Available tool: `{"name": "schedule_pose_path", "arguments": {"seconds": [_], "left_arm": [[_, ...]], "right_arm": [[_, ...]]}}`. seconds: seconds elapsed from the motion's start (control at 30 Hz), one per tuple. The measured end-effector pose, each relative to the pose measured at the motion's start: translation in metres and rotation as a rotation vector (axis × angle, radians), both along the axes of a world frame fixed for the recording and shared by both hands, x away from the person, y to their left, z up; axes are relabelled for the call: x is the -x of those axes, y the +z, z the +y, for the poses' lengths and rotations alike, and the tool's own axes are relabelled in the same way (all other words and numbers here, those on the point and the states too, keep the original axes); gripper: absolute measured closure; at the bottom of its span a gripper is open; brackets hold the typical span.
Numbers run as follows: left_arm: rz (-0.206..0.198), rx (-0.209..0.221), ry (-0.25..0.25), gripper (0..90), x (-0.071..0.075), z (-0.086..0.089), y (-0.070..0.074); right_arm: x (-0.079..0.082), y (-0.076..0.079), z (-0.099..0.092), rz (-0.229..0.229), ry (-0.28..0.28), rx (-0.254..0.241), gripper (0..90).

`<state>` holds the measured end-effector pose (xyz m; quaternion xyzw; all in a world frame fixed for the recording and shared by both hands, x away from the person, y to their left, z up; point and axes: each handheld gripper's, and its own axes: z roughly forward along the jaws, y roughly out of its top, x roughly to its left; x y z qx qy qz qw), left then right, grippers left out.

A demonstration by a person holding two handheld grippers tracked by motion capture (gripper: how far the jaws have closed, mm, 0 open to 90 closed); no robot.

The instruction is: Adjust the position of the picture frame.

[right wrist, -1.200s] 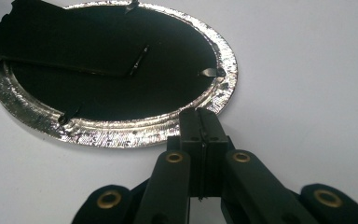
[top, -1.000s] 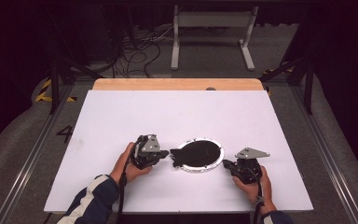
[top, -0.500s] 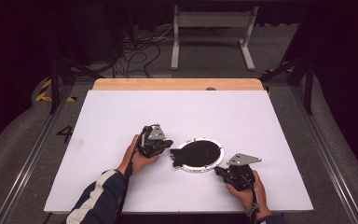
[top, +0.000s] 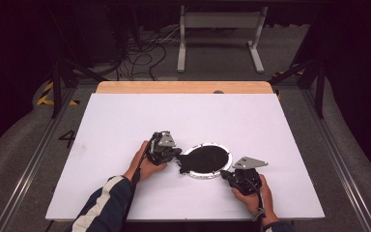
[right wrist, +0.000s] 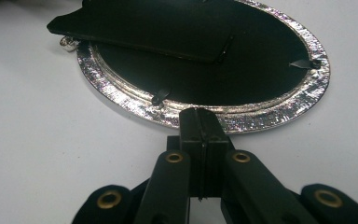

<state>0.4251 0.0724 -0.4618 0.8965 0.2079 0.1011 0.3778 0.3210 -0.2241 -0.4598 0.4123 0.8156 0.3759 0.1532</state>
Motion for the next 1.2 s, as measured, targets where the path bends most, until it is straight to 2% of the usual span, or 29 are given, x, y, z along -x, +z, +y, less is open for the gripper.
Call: {"name": "schedule_pose_path", "arguments": {"seconds": [0.37,0.47,0.5,0.53,0.57,0.73,0.87,1.0,1.1,1.2], "left_arm": [[0.028,0.008,-0.01,90.0,0.003,0.006,0.0],[0.025,-0.003,-0.013,90.0,0.007,0.008,0.001],[0.011,-0.018,-0.024,90.0,0.008,0.009,0.001],[-0.02,-0.05,-0.033,90.0,0.013,0.008,0.003],[-0.019,-0.057,-0.038,90.0,0.015,0.009,0.004],[0.0,-0.041,-0.034,90.0,0.018,0.015,0.002],[0.023,-0.003,-0.015,90.0,0.021,0.02,0.0],[-0.008,-0.028,-0.017,90.0,0.024,0.019,0.001],[0.0,-0.02,-0.01,90.0,0.025,0.019,0.0],[0.006,-0.011,-0.009,90.0,0.024,0.019,0.0]], "right_arm": [[-0.007,0.0,0.001,-0.005,-0.003,0.003,90.0],[-0.011,0.0,0.001,-0.005,-0.006,0.003,90.0],[-0.013,0.0,0.001,-0.004,-0.009,0.001,90.0],[-0.017,0.0,0.002,-0.004,-0.013,0.001,90.0],[-0.018,0.001,0.003,-0.001,-0.013,0.003,90.0],[-0.03,0.001,0.005,-0.001,-0.009,0.007,90.0],[-0.037,0.001,0.008,-0.002,-0.012,0.012,90.0],[-0.042,0.001,0.01,-0.017,-0.005,0.019,90.0],[-0.039,0.002,0.012,-0.021,0.001,0.041,90.0],[-0.028,0.004,0.016,-0.031,0.053,0.078,90.0]]}}
